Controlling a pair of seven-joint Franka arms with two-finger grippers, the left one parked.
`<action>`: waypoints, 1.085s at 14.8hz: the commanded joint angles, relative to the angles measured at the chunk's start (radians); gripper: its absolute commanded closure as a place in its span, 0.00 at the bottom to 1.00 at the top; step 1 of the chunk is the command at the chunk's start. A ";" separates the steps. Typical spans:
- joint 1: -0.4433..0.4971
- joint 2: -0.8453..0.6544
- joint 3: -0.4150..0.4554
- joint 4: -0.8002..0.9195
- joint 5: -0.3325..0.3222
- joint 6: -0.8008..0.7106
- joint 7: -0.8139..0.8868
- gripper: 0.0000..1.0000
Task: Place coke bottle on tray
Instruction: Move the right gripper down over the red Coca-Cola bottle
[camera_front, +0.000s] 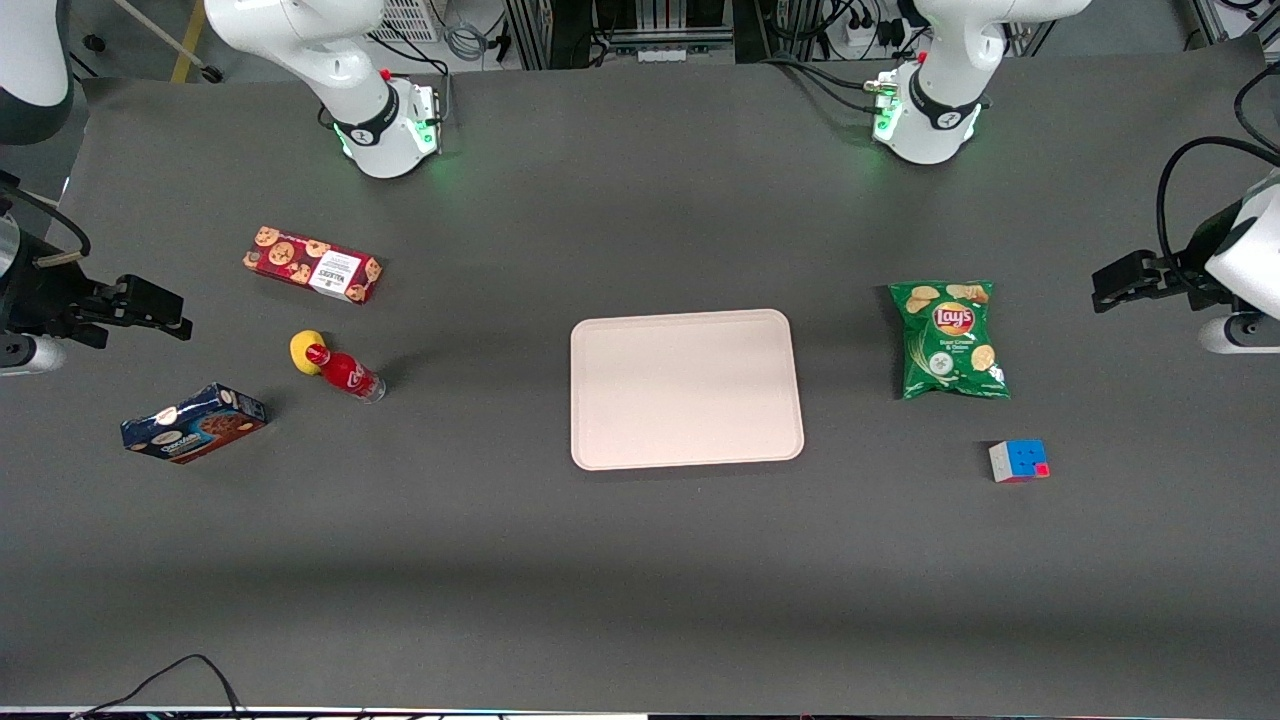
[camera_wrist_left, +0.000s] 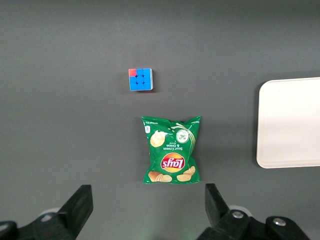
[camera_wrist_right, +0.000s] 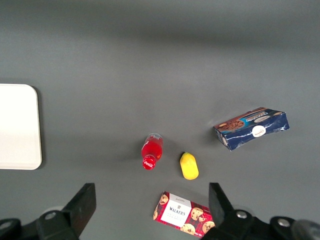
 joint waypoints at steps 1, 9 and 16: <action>-0.006 0.008 -0.005 0.033 0.023 -0.030 0.017 0.00; 0.011 -0.002 0.007 -0.045 0.017 -0.007 0.014 0.00; 0.012 -0.159 0.064 -0.580 0.002 0.430 0.021 0.00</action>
